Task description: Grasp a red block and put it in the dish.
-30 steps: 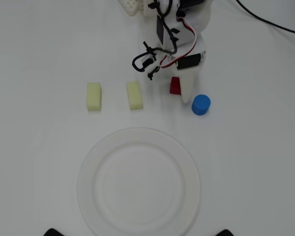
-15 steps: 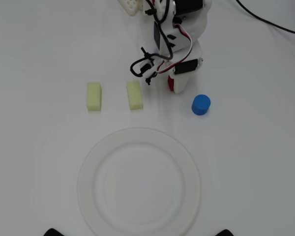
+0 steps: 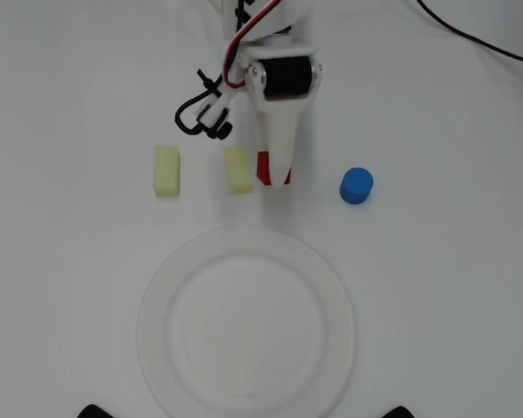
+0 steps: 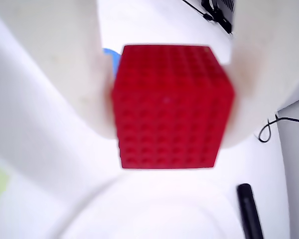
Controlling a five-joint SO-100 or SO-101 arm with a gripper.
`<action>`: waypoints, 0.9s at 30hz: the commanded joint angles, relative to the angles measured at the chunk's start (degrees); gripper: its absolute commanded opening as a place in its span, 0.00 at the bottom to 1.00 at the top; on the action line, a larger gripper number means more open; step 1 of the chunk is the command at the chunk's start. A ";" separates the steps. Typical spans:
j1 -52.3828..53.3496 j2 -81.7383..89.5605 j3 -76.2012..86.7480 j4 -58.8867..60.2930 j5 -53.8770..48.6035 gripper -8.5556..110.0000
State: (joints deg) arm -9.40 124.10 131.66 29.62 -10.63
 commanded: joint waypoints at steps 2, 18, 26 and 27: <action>4.48 -6.33 -5.19 -8.53 -4.48 0.07; 4.75 -47.46 -39.64 -8.70 -4.22 0.07; 2.72 -51.77 -40.96 -8.26 -2.46 0.07; 2.55 -51.94 -40.96 -8.00 -2.64 0.07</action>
State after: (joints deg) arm -6.15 71.81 93.69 21.45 -13.45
